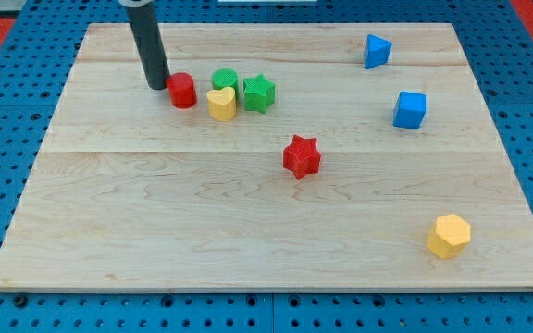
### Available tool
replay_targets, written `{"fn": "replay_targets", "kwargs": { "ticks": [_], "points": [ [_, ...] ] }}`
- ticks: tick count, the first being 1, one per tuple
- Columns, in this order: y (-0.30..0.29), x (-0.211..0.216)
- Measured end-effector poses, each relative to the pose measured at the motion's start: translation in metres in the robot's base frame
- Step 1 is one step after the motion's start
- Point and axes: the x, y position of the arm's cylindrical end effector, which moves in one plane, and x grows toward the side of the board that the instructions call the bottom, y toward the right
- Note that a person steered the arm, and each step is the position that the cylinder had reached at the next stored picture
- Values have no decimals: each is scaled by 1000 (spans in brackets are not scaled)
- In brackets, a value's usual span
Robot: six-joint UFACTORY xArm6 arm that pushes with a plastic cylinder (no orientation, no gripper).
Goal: Push the red star into a group of blocks
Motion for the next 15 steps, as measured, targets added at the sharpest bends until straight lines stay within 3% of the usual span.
{"fn": "replay_targets", "kwargs": {
  "ticks": [1,3,4,5,6,7,9,11,14,15],
  "points": [
    [0,-2],
    [27,147],
    [118,196],
    [201,170],
    [221,134],
    [167,110],
    [206,175],
    [132,170],
    [137,115],
    [178,133]
  ]
}}
